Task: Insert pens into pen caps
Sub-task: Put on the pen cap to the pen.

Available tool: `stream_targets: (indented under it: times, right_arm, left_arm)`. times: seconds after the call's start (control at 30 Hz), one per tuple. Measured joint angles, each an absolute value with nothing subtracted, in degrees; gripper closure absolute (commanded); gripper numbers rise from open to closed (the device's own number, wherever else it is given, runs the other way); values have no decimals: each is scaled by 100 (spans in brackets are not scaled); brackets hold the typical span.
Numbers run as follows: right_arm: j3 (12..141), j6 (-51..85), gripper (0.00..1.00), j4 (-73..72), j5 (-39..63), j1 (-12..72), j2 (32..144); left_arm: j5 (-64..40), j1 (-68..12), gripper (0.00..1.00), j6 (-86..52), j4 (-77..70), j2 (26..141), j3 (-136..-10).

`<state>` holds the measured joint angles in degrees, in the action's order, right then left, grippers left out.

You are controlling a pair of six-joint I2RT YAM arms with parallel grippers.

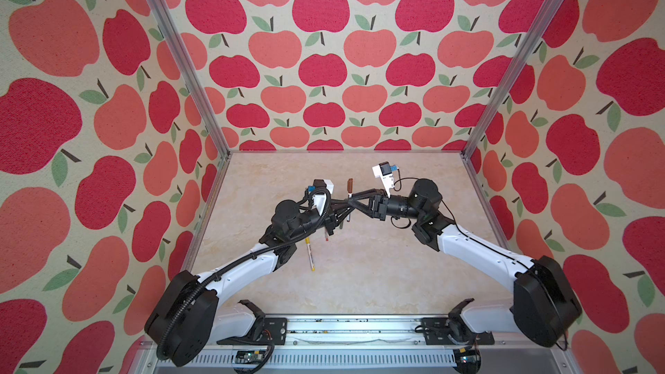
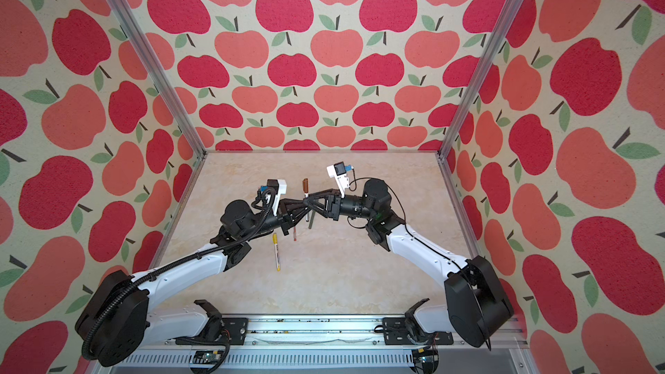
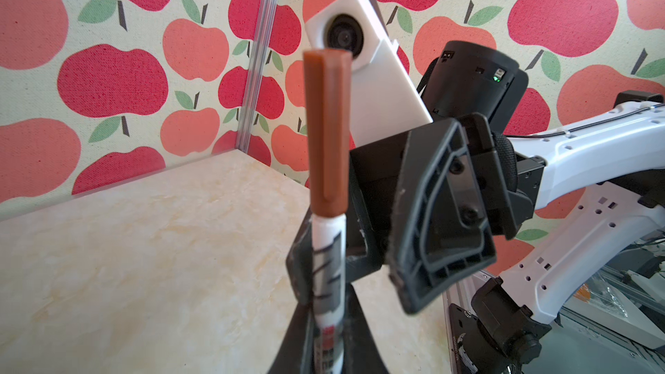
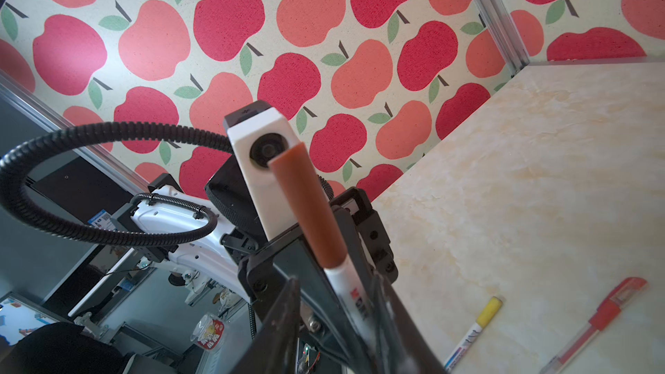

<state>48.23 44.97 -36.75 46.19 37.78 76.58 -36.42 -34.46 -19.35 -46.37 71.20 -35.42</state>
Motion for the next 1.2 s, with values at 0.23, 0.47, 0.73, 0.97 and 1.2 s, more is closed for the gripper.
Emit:
stream_targets:
  times: [0.23, 0.47, 0.73, 0.97, 1.2]
  right_arm:
    - [5019, 4174, 45, -2770, 4598, 3736, 7111]
    - [6036, 3769, 44, -1164, 4174, 3557, 6845]
    - [7533, 2952, 63, 1140, 3514, 3562, 7203]
    - [7996, 2484, 83, 2165, 2971, 3787, 7723]
    - [8237, 2333, 88, 2432, 2657, 3975, 7944]
  left_arm:
    - [-3621, -3446, 100, -1793, -4779, 7087, -3439]
    - [-3660, -3452, 100, -1151, -4589, 7048, -3354]
    - [-3693, -3531, 100, -228, -3820, 6716, -3356]
    - [-3632, -3671, 100, 154, -3406, 6600, -3356]
    - [-3472, -3776, 100, 340, -3173, 6598, -3361]
